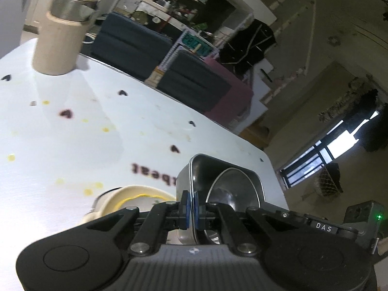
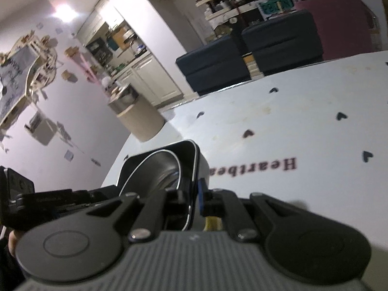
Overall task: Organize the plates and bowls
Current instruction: 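Lift the square steel bowl by its rims with both grippers toward the plate stack, then lower the square steel bowl into the cream bowl stack with both grippers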
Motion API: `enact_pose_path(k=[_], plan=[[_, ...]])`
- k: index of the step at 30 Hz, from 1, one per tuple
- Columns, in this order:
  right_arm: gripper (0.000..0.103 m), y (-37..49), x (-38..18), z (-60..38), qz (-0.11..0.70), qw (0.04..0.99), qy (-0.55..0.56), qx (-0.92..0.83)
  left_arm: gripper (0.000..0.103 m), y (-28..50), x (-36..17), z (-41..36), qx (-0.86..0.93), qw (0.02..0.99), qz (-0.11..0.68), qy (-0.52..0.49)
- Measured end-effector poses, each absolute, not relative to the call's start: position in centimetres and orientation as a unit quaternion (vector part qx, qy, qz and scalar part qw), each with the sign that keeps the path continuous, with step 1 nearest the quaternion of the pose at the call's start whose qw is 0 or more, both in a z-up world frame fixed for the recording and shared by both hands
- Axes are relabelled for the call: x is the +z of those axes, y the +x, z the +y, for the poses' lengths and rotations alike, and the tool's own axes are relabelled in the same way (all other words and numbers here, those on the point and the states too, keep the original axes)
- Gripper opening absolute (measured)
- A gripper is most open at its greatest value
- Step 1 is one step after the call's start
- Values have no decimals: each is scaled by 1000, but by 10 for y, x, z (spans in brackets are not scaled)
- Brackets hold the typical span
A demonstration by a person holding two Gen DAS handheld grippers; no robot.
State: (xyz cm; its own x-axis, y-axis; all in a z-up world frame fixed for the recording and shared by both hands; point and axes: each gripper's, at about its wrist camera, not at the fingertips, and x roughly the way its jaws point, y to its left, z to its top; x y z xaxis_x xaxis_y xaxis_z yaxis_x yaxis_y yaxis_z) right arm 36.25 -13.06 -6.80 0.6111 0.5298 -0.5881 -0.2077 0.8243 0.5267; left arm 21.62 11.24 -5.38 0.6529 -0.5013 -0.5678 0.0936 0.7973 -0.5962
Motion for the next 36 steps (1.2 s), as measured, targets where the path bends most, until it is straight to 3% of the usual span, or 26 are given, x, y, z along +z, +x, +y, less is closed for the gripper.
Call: enact_pose_path(k=[23, 36], plan=[[8, 352, -93, -110, 463, 828, 257, 185, 3, 203, -76, 138, -123, 861, 413, -268], [7, 348, -100, -97, 494, 825, 220, 166, 3, 205, -92, 137, -115, 854, 443, -248]])
